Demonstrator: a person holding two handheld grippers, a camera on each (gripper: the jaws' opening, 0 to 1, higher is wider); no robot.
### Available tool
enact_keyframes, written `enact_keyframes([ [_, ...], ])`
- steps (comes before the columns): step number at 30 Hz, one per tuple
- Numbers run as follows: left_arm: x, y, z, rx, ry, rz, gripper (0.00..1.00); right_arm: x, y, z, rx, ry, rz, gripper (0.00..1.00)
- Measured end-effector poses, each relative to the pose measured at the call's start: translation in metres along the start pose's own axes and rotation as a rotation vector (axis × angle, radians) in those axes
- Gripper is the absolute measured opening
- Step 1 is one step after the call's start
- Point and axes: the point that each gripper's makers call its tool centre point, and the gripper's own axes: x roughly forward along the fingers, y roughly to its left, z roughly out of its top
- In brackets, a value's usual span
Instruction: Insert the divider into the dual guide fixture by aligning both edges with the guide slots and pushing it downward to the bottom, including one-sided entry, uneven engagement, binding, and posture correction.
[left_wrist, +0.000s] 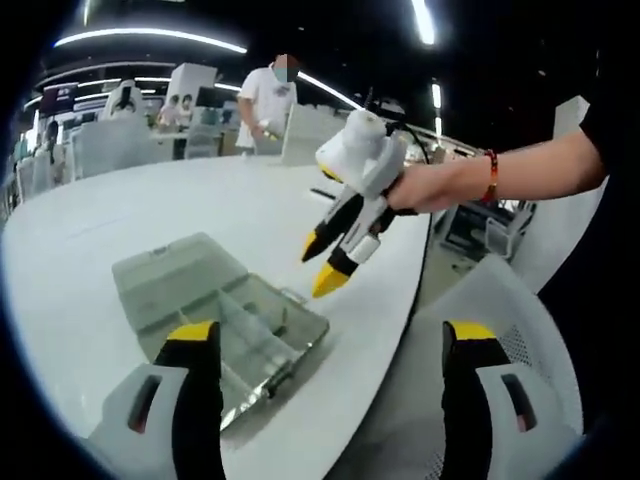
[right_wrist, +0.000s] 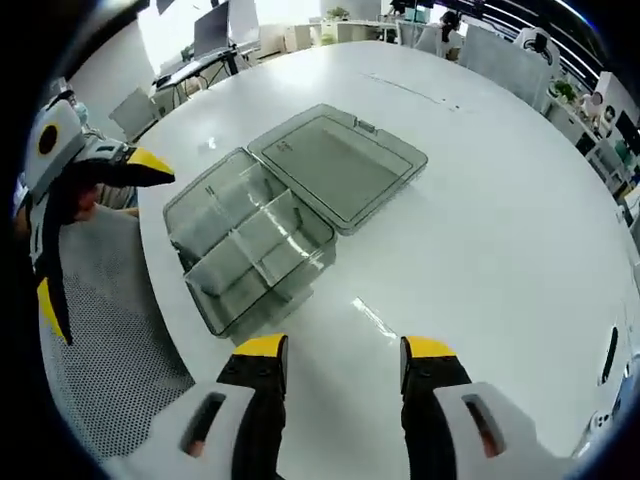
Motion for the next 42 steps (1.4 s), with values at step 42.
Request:
enact_keyframes([
  [42,-0.004,0.007,-0.01,-0.05,0.004,0.015,0.83,0.03,-0.024,-0.021,0.195,0.074,-0.129,0.32],
])
